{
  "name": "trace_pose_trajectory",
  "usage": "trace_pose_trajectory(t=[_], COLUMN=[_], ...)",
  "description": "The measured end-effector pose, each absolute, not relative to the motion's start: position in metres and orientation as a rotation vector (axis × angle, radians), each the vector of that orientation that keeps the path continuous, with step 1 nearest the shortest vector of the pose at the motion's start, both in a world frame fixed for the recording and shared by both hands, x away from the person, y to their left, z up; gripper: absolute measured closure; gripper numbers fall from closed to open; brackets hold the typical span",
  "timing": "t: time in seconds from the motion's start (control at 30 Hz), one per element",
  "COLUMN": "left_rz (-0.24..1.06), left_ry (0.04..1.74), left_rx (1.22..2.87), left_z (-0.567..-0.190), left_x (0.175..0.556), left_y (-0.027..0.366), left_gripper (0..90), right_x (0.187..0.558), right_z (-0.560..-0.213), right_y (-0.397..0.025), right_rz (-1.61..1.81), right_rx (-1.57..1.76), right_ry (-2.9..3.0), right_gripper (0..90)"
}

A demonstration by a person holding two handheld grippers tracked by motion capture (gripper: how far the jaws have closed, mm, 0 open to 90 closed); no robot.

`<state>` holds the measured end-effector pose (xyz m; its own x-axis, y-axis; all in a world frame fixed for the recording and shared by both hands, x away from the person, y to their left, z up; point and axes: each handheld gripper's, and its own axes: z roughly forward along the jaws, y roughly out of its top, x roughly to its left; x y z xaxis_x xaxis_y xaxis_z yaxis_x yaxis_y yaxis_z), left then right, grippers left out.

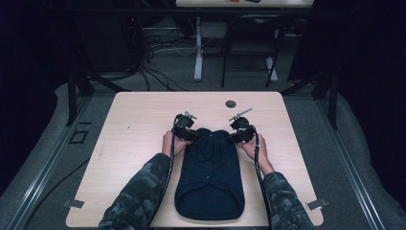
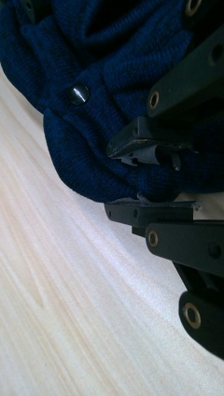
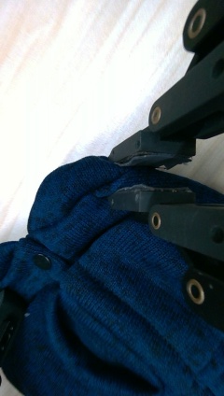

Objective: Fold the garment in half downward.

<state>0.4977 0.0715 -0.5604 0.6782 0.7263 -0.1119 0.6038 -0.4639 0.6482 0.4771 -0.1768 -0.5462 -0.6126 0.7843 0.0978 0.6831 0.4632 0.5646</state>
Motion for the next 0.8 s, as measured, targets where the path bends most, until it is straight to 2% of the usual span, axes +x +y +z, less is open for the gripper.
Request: trace_pose_trajectory(t=[0.4,0.8], left_rz=[0.279,0.225], left_ry=[0.967,0.919], left_rx=[2.191,2.193], left_z=[-0.543,-0.525], left_x=[0.491,0.487], left_y=[0.073,0.078], left_gripper=[70.8,70.5], right_x=[0.465,0.452], right_z=[-0.523,-0.503], right_y=[-0.178,-0.183], right_rz=[0.898,0.962], right_rx=[1.179,1.124], right_ry=[2.461,2.42], right_gripper=[79.0,78.9])
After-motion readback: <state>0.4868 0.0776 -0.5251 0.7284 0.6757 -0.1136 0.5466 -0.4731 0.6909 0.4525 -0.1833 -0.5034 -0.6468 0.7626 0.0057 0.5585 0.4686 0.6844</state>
